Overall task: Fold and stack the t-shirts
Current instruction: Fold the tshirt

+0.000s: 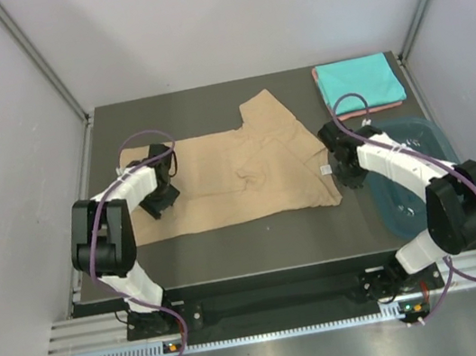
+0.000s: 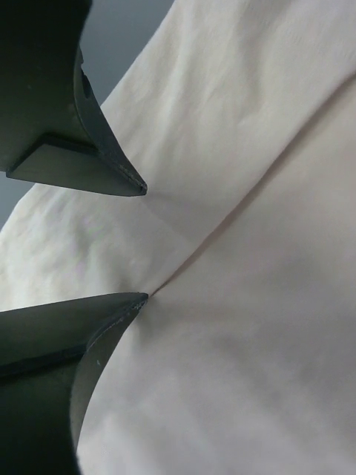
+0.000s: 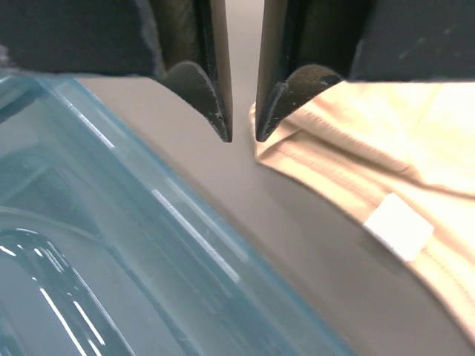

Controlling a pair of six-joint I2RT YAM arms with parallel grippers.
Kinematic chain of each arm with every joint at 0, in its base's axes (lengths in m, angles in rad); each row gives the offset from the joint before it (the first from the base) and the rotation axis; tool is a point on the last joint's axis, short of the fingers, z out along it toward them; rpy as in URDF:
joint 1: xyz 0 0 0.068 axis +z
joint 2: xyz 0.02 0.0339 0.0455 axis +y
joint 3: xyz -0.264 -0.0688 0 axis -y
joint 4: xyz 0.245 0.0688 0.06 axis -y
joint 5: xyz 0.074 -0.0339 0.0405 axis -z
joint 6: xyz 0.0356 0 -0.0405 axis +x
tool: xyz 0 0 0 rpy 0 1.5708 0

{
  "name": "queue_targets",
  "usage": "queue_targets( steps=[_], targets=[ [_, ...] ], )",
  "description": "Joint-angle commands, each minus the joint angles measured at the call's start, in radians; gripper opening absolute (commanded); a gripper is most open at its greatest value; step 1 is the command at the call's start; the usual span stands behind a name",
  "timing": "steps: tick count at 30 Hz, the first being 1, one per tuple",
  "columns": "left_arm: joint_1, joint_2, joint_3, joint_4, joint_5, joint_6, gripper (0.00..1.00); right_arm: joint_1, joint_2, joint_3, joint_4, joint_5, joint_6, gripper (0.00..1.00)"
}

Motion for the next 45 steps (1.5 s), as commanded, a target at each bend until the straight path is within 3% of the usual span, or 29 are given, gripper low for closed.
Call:
queue_targets(
  steps=[1,9,15,24,28,35,39,45],
  targets=[
    [-0.026,-0.047,0.045,-0.031,0.128,0.032,0.6,0.043,-0.027,0.069,-0.057,0.024,-0.009,0.19],
    [-0.036,-0.04,0.029,-0.035,0.059,0.028,0.6,0.158,0.05,0.071,0.016,-0.058,-0.001,0.09],
    [-0.036,0.031,0.0,-0.045,-0.06,0.026,0.61,0.124,0.094,-0.015,0.065,-0.006,-0.007,0.09],
    [-0.035,0.101,0.0,-0.048,-0.097,0.022,0.61,0.069,0.074,-0.07,0.102,0.073,-0.068,0.09],
    [-0.036,0.072,0.014,-0.052,-0.068,0.043,0.61,0.072,0.013,-0.043,0.073,0.073,-0.113,0.1],
    [-0.07,-0.058,0.097,-0.06,-0.013,0.175,0.62,0.077,-0.068,-0.035,0.033,-0.034,-0.096,0.24],
    [-0.116,-0.115,0.13,-0.045,0.118,0.259,0.63,0.096,-0.094,-0.053,0.085,-0.16,-0.039,0.23],
    [-0.256,-0.158,0.054,0.101,0.352,0.22,0.63,0.155,-0.07,-0.046,0.128,-0.158,0.033,0.22]
  ],
)
